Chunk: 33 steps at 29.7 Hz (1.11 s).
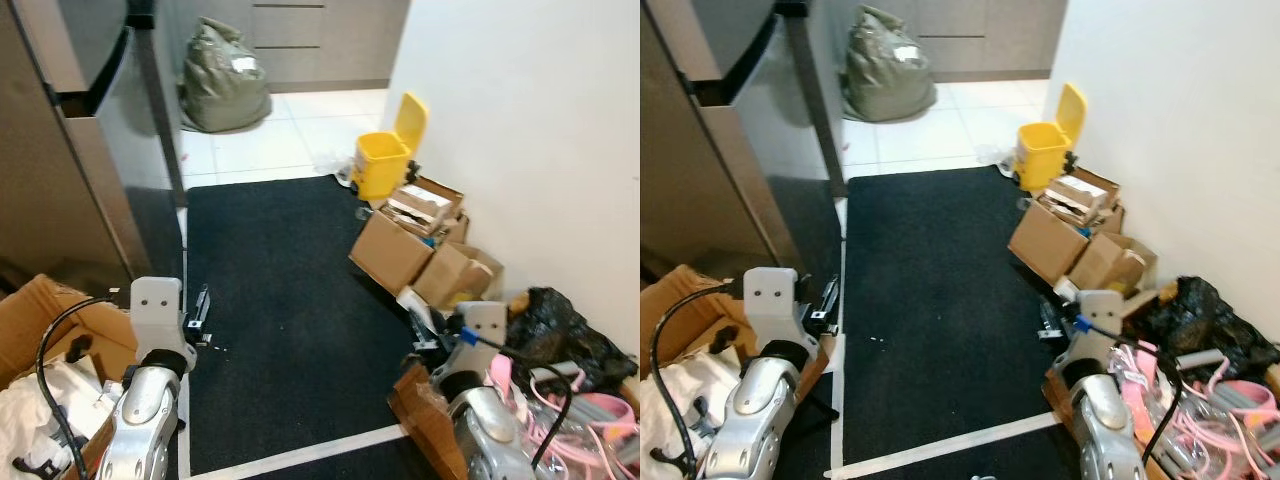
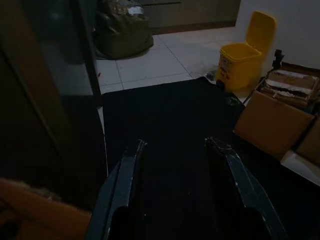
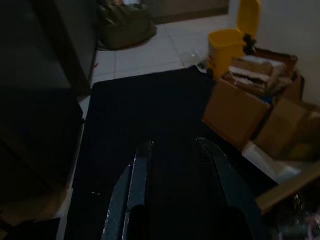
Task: Picking trash to rubbish bin
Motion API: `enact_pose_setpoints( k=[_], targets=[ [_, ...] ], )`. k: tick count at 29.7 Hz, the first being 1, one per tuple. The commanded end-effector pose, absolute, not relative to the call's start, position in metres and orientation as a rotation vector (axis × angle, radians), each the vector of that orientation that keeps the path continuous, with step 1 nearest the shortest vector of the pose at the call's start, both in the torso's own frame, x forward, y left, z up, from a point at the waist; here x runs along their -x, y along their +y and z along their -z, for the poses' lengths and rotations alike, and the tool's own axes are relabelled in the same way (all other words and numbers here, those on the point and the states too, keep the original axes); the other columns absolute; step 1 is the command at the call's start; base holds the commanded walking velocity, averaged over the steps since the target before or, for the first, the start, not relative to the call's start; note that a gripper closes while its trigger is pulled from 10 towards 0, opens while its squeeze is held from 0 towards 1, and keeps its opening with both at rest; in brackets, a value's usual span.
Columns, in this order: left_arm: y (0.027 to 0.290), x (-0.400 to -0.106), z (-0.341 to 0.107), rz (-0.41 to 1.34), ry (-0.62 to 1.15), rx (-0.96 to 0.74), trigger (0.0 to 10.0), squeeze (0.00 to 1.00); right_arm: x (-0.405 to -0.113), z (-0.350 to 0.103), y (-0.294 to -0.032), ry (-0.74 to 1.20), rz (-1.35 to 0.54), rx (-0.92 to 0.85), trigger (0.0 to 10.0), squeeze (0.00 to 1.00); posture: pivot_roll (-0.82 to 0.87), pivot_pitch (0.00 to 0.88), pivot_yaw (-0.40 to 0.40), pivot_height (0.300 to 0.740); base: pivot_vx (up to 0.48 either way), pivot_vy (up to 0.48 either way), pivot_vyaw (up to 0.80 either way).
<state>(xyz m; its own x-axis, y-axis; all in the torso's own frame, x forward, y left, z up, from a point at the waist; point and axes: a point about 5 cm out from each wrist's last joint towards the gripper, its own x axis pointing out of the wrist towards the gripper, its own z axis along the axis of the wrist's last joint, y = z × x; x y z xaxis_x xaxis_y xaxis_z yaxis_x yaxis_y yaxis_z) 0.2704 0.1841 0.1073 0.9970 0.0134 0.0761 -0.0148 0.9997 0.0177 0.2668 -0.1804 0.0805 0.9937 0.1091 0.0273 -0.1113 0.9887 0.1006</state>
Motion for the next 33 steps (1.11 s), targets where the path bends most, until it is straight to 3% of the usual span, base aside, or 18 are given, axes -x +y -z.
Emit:
enact_pose_setpoints(
  k=[1, 33],
  targets=[
    [0.183, -0.2703, -0.1051, -0.002, -0.06, -0.033, 10.0, 0.0, -0.2652, -0.078, -0.1841, -0.008, -0.095, -0.11, 10.0, 0.0, 0.0, 0.13, -0.007, 0.74, 0.0, 0.0, -0.51],
    [0.1809, -0.2751, -0.1067, 0.02, -0.051, -0.042, 10.0, 0.0, -0.2624, -0.0765, -0.1818, 0.002, -0.073, -0.129, 10.0, 0.0, 0.0, 0.142, 0.014, 0.74, 0.0, 0.0, -0.5]
  ],
)
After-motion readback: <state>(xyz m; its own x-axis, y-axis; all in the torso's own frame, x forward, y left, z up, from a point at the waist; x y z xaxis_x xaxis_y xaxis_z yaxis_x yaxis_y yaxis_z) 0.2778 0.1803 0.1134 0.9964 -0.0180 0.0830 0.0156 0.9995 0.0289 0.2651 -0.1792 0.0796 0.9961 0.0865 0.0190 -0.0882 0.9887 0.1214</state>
